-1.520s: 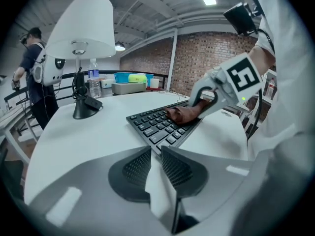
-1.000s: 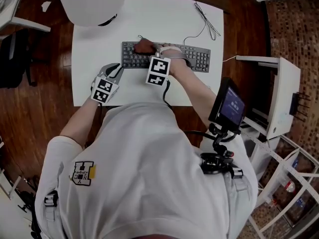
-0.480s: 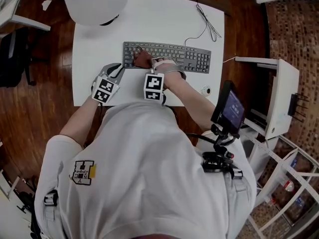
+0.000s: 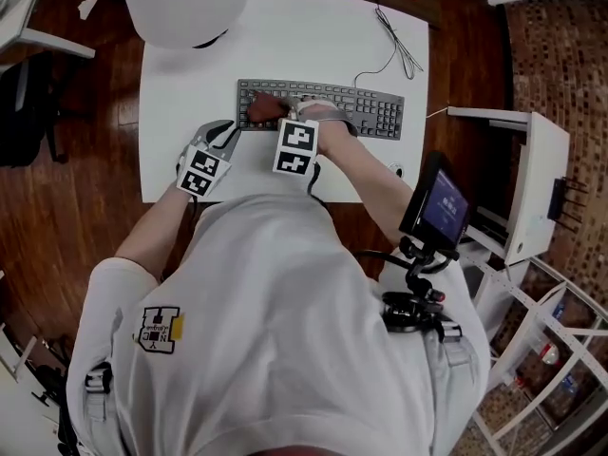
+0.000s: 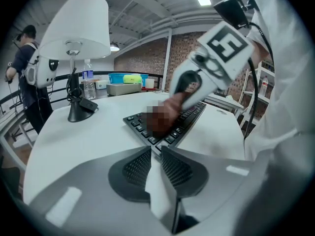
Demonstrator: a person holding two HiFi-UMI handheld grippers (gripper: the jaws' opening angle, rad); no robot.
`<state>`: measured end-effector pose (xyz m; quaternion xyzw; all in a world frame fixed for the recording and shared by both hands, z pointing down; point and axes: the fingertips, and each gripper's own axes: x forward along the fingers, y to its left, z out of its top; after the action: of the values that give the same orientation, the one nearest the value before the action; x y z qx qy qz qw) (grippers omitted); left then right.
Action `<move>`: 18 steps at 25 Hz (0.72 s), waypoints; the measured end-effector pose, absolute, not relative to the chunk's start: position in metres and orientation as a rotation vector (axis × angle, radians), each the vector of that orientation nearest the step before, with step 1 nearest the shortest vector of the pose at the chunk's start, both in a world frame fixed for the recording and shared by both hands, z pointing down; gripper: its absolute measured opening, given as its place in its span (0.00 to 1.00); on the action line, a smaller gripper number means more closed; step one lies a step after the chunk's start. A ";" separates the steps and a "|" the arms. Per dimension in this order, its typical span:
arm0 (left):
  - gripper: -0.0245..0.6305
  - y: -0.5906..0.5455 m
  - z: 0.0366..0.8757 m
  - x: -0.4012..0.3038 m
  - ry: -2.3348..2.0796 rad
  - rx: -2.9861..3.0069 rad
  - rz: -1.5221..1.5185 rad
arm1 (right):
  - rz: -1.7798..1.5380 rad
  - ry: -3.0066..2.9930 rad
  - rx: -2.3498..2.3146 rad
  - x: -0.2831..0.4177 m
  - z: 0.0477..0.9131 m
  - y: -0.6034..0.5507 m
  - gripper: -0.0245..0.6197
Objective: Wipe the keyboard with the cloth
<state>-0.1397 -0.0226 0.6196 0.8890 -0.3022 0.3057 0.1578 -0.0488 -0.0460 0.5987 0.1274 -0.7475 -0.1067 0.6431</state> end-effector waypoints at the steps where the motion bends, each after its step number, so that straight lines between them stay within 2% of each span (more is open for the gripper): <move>1: 0.10 -0.022 0.617 -0.139 -0.867 2.541 0.871 | -0.276 -1.690 0.342 -0.050 0.592 -0.071 0.16; 6: 0.10 -0.021 0.614 -0.137 -0.867 2.536 0.860 | -0.329 -1.582 0.356 -0.054 0.602 -0.118 0.16; 14: 0.11 -0.021 0.617 -0.143 -0.851 2.542 0.848 | -0.440 -1.569 0.140 -0.074 0.620 -0.008 0.16; 18: 0.11 -0.021 0.619 -0.142 -0.842 2.544 0.849 | -0.366 -1.595 0.037 -0.075 0.631 0.041 0.16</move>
<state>-0.1423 -0.0209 0.6188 0.8927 -0.2955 0.2979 0.1645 -0.0752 0.0414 0.6305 0.0166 -0.7114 -0.1631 0.6834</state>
